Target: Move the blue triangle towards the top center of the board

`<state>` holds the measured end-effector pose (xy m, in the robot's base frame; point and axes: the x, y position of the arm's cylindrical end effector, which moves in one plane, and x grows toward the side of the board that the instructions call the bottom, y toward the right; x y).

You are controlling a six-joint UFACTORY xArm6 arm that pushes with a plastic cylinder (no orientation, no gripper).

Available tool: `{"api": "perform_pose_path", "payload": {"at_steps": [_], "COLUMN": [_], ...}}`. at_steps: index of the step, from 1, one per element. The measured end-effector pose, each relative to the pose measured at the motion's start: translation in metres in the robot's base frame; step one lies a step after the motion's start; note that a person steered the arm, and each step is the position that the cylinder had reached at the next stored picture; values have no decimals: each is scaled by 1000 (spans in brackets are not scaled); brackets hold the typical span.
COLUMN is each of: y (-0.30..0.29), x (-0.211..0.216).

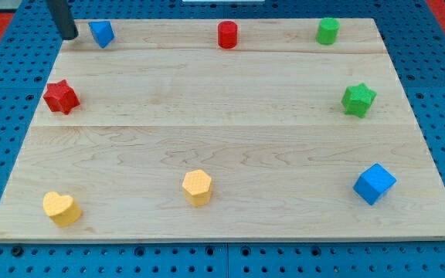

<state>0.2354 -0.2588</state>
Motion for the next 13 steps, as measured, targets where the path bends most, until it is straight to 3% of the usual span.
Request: {"api": "perform_pose_path", "payload": {"at_steps": [2,3,4,5,10,12,13], "y": [110,99,21,18,204,190,125], "x": [-2,-5,-14,-44,-42,-42,-28]}}
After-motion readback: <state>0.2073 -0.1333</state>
